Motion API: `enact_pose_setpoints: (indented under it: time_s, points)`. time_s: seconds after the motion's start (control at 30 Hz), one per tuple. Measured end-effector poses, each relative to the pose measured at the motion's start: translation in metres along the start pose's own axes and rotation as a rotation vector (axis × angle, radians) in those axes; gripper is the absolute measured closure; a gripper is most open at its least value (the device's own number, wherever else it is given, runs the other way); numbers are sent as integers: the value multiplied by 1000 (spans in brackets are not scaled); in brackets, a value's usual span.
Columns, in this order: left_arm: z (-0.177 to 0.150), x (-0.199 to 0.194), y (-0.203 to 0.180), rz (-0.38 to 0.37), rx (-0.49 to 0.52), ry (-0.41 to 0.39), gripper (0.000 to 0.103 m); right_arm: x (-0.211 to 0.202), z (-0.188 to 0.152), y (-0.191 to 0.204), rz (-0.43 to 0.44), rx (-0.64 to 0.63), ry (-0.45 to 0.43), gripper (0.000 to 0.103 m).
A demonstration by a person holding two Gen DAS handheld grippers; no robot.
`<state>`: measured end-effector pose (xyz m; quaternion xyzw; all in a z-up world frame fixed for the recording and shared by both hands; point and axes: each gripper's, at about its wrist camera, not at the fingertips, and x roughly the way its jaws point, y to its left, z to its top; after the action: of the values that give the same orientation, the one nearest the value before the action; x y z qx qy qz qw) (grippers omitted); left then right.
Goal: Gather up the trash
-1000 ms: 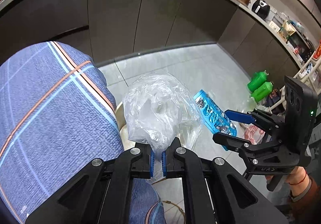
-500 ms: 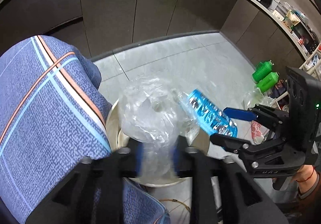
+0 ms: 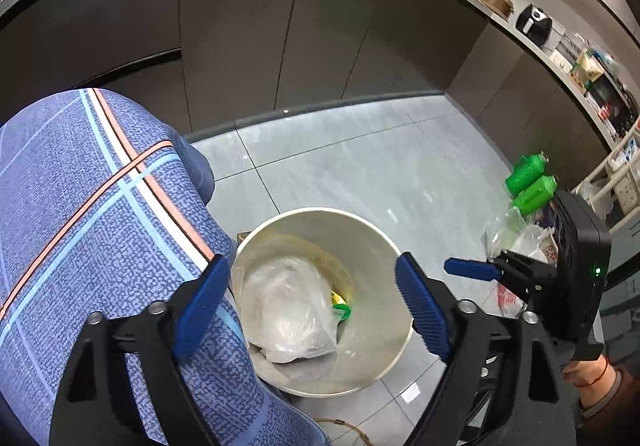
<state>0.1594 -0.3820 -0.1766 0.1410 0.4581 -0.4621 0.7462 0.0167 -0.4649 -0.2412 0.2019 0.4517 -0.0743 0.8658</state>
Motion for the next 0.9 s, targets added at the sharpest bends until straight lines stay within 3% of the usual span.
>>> enact_pose_setpoints:
  time_s: [0.1, 0.27, 0.6, 0.77, 0.9]
  points:
    - [-2, -6, 11, 9, -27, -19, 8, -3, -2, -3, 1, 13, -7, 16]
    - [-3, -17, 17, 32, -79, -42, 9, -7, -3, 2, 3, -1, -23, 3]
    - [-11, -55, 16, 163, -35, -105, 9, -22, -3, 30, -20, -93, -52, 3]
    - [-23, -86, 20, 216, -69, -135, 9, -46, 4, 49, -13, -95, -102, 3]
    - [-39, -125, 29, 299, -123, -182, 9, -68, 12, 71, 7, -109, -153, 3]
